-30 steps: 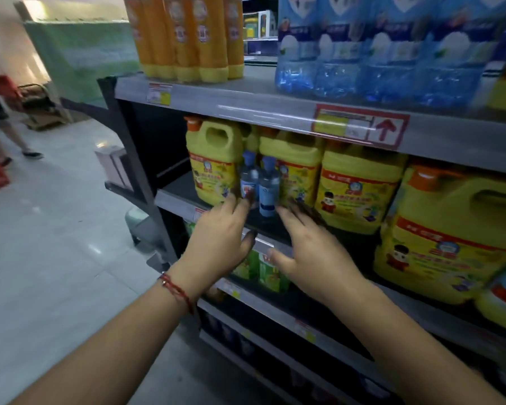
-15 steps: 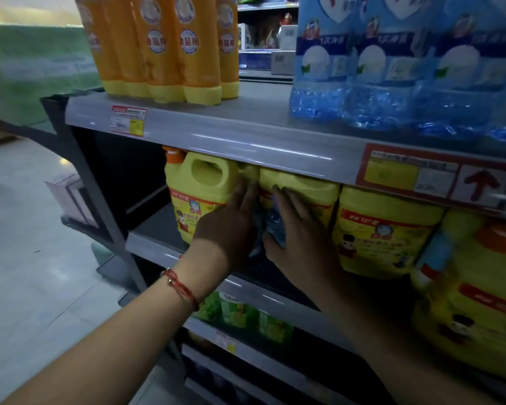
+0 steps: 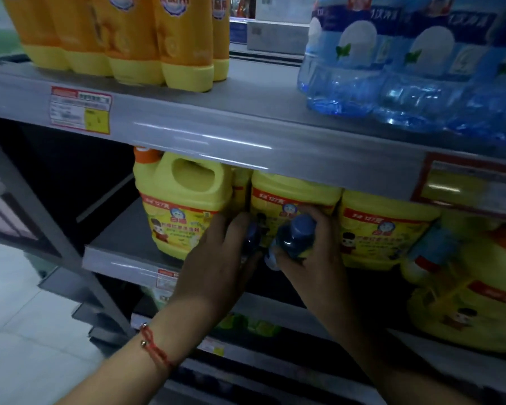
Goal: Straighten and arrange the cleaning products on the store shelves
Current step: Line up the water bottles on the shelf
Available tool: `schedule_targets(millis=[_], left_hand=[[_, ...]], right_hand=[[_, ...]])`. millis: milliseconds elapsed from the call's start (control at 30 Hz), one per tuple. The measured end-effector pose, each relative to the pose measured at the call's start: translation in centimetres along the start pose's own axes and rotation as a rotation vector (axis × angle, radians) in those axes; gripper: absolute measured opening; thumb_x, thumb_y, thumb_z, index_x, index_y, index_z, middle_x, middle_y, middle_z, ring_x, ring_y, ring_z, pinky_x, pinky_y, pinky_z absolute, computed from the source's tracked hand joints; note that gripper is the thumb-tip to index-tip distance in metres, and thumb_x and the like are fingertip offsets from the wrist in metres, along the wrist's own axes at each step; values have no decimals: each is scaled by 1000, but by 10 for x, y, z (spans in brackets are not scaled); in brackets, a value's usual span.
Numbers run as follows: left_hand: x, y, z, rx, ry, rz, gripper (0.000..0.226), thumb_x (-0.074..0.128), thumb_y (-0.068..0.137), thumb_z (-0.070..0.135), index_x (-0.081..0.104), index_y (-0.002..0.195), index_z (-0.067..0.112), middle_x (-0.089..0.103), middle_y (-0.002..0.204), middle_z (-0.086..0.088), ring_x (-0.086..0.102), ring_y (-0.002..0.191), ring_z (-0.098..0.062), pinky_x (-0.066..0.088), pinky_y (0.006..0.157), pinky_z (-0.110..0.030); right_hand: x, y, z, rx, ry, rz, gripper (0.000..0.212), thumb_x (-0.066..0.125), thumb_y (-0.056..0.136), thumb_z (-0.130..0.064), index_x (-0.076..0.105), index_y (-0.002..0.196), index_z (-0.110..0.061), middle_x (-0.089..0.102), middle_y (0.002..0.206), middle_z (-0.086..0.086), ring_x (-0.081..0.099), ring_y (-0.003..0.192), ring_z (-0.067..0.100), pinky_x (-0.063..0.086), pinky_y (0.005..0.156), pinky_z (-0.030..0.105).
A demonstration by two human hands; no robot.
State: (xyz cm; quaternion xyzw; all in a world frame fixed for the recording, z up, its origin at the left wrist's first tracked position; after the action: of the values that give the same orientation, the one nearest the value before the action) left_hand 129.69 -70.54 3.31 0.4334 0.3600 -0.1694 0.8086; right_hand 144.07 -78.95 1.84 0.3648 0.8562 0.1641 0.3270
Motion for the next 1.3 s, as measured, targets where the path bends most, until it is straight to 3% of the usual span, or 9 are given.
schedule_targets(millis=[200, 300, 400, 500, 633, 733, 1000, 1167, 1300], left_hand=[[-13, -21, -31, -280, -463, 62, 70, 84, 81, 16, 46, 140, 16, 52, 126, -11, 54, 110, -25, 53, 85, -38], [-30, -38, -45, -463, -719, 101, 58, 83, 80, 19, 51, 128, 24, 61, 116, -2, 64, 102, -18, 55, 80, -26], [-36, -53, -52, -583, -902, 83, 49, 81, 82, 13, 57, 124, 12, 70, 107, -4, 70, 92, -9, 52, 73, -15], [-5, -82, -67, -798, -1252, 32, 36, 77, 88, 12, 62, 121, 15, 73, 111, -8, 73, 98, -19, 58, 82, -35], [49, -146, -62, -1156, -1446, -52, 24, 70, 92, 15, 63, 115, 16, 73, 103, -11, 72, 81, -15, 56, 70, -33], [79, -198, -41, -1377, -1454, -202, 15, 69, 91, 25, 66, 100, 13, 74, 78, -6, 71, 62, -14, 56, 59, -30], [123, -278, 10, -1940, -1653, -674, 58, 71, 85, 45, 61, 109, -6, 71, 84, -31, 73, 78, -42, 62, 71, -57], [138, -279, 32, -1859, -1576, -846, 55, 72, 85, 49, 57, 109, 2, 64, 71, -22, 65, 55, -33, 59, 53, -38], [157, -274, 69, -1732, -1526, -949, 39, 69, 91, 36, 56, 113, 7, 64, 83, -22, 66, 71, -36, 61, 67, -46]], right_hand=[[-1, -21, 19, 289, 330, -9, 43, 75, 85, -33, 57, 123, -42, 70, 119, -11, 66, 113, 13, 52, 99, 50], [-22, -35, 14, 362, 452, 141, 33, 73, 90, -8, 63, 115, -28, 73, 108, -8, 69, 106, 13, 52, 93, 42], [-41, -66, 20, 568, 474, 266, 30, 79, 81, -27, 66, 107, -34, 74, 103, -14, 69, 103, 7, 52, 91, 38], [-39, -116, 31, 955, 694, 374, 29, 74, 85, -33, 67, 112, -25, 74, 115, 2, 69, 103, 19, 54, 84, 38], [-9, -184, 24, 1443, 958, 340, 46, 69, 88, -50, 64, 95, -4, 72, 74, 18, 73, 63, 28, 59, 55, 40], [11, -229, 17, 1641, 1072, 266, 56, 74, 84, -49, 63, 108, 1, 69, 101, 27, 68, 91, 42, 52, 82, 61], [18, -288, 20, 1713, 984, 47, 37, 66, 80, -23, 63, 104, 6, 65, 94, 25, 63, 83, 35, 50, 90, 46], [4, -303, 19, 1738, 985, 64, 46, 69, 78, -35, 71, 97, 6, 69, 83, 17, 67, 56, 25, 58, 47, 31], [-58, -305, 32, 1470, 678, 78, 48, 73, 79, -15, 62, 126, -15, 72, 83, 8, 67, 64, 22, 56, 52, 30]])
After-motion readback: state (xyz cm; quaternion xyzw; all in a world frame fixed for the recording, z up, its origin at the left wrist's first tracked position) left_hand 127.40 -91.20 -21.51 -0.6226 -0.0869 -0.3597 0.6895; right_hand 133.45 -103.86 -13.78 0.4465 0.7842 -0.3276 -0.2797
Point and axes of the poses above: each hand's wrist, its own y-axis towards the middle knuckle, its own x-axis out of the palm, z = x × y, the point moved 9 cm from there along y, towards the middle knuckle
